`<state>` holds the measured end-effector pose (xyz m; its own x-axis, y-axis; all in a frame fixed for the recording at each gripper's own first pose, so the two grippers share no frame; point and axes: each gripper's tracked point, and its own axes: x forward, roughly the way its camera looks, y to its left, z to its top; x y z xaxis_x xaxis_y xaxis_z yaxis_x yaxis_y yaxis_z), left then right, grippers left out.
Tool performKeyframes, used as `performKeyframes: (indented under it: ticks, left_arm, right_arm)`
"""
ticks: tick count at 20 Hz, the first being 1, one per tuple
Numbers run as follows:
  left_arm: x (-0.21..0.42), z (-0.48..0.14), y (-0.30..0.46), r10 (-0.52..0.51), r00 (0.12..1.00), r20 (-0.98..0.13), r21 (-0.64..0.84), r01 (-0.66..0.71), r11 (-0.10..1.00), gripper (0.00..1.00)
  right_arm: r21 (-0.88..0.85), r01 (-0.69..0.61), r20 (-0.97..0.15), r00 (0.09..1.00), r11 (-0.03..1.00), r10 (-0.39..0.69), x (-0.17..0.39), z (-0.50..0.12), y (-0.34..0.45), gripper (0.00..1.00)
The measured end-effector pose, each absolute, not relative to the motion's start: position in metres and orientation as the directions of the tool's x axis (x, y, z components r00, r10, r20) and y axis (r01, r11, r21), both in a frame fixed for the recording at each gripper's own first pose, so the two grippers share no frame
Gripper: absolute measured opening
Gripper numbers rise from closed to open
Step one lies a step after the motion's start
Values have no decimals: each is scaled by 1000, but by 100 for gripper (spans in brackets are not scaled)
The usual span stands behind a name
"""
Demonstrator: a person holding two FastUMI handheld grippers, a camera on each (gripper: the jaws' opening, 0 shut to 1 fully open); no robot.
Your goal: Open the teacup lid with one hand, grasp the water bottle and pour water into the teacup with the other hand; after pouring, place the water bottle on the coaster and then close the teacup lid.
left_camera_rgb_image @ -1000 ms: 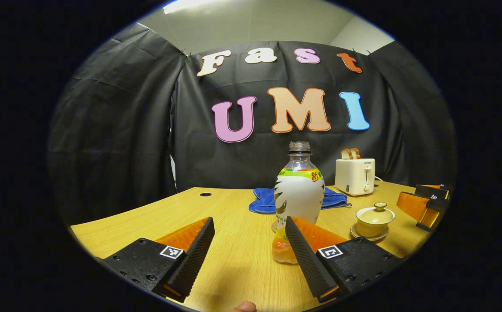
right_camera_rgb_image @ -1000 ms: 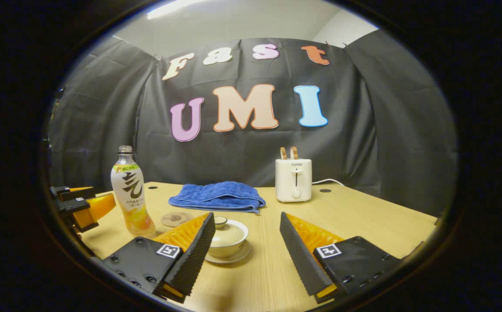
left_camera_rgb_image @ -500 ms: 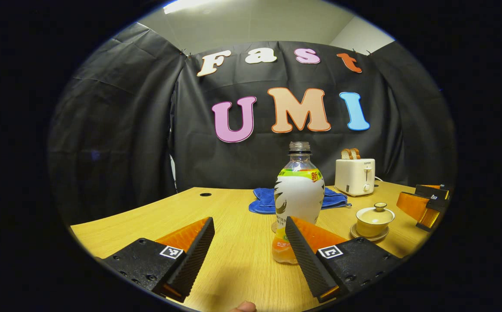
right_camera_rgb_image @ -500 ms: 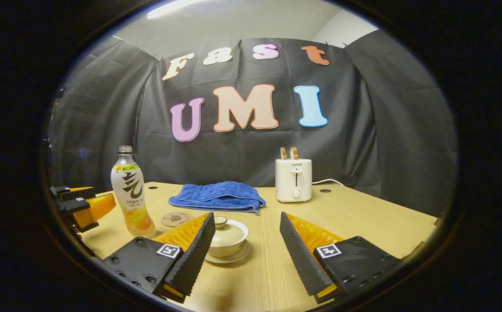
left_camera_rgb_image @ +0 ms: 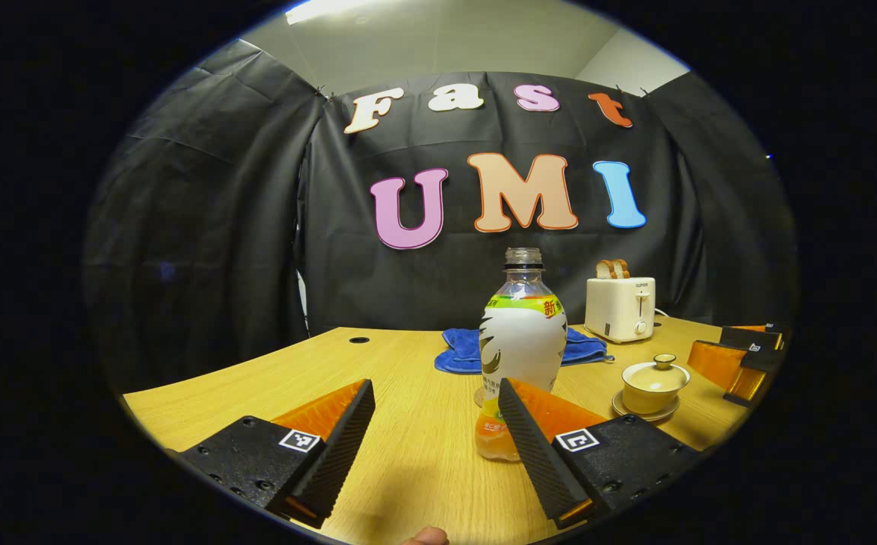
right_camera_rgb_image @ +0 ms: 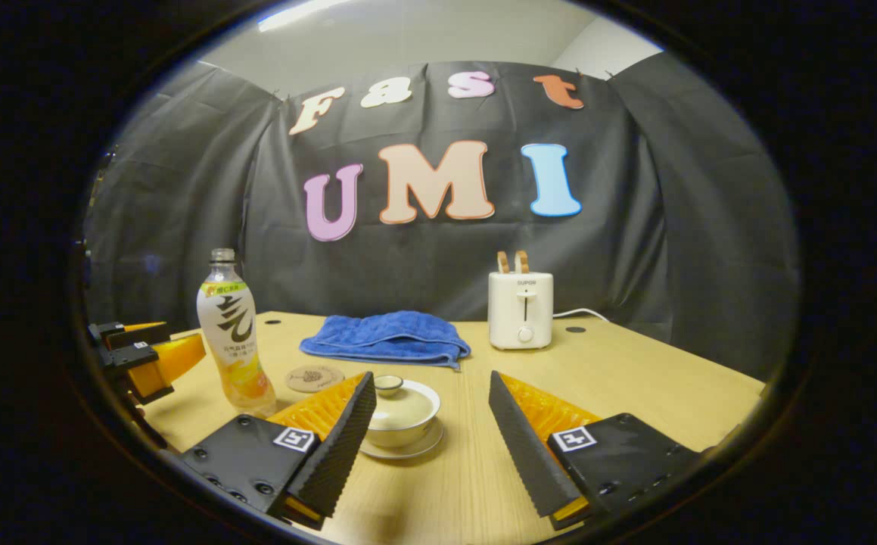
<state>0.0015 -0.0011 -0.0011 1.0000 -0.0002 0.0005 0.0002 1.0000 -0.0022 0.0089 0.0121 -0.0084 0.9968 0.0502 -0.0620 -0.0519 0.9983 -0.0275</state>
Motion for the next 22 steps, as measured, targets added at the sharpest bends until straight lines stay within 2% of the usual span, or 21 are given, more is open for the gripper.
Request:
performKeyframes:
  ticks: [6,9,13,14,22]
  left_arm:
    - [1,-1,0,0,1000,0,-4,0,1000,96]
    - [1,-2,-1,0,1000,-1,-5,0,1000,96]
    - [0,-2,0,5,1000,-2,-6,-5,1000,96]
    - [0,-1,1,7,1000,-2,-5,-7,1000,96]
    - [1,-1,0,8,1000,0,-4,-8,1000,96]
  right_arm:
    - [-77,-124,-73,990,989,118,17,-7,30,94]
    - [-82,-147,-93,986,986,139,27,-5,40,100]
    - [-85,-163,-134,979,983,151,40,-13,46,94]
    - [-85,-168,-145,977,982,155,43,-15,48,99]
    - [-138,-161,-161,977,977,138,54,-21,54,67]
